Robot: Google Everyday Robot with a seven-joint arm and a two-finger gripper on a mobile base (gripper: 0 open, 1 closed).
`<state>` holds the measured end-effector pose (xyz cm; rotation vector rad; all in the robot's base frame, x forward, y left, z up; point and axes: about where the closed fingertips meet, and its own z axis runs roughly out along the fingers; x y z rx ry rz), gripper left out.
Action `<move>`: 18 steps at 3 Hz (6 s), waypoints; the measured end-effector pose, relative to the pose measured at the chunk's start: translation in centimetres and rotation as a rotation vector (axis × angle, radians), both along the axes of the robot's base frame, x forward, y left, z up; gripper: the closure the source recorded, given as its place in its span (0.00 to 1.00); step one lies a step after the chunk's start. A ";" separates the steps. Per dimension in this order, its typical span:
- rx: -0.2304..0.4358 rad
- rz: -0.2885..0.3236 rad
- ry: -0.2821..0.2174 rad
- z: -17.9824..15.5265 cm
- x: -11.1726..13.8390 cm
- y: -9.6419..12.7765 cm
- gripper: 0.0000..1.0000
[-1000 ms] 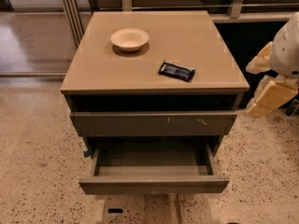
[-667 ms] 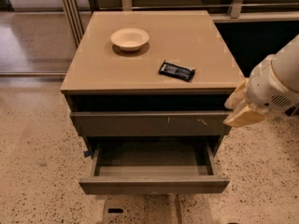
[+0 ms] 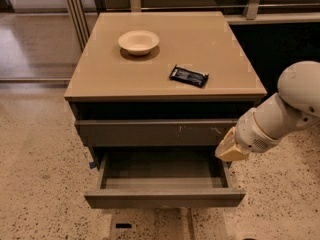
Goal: Close middle drawer
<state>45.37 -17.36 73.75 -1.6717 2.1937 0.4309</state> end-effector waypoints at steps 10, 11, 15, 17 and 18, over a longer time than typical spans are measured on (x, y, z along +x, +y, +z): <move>0.041 0.041 -0.220 -34.2 2.1 -1.0 1.00; 0.104 0.031 -0.290 -34.8 4.4 -1.7 1.00; 0.200 0.023 -0.411 -33.2 14.3 -1.9 1.00; 0.199 0.027 -0.395 -33.1 14.8 -1.6 1.00; 0.216 0.046 -0.320 -32.5 12.4 -1.1 1.00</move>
Offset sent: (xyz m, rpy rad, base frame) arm -0.0249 -0.0007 -0.1194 -0.0258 -0.0021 0.0742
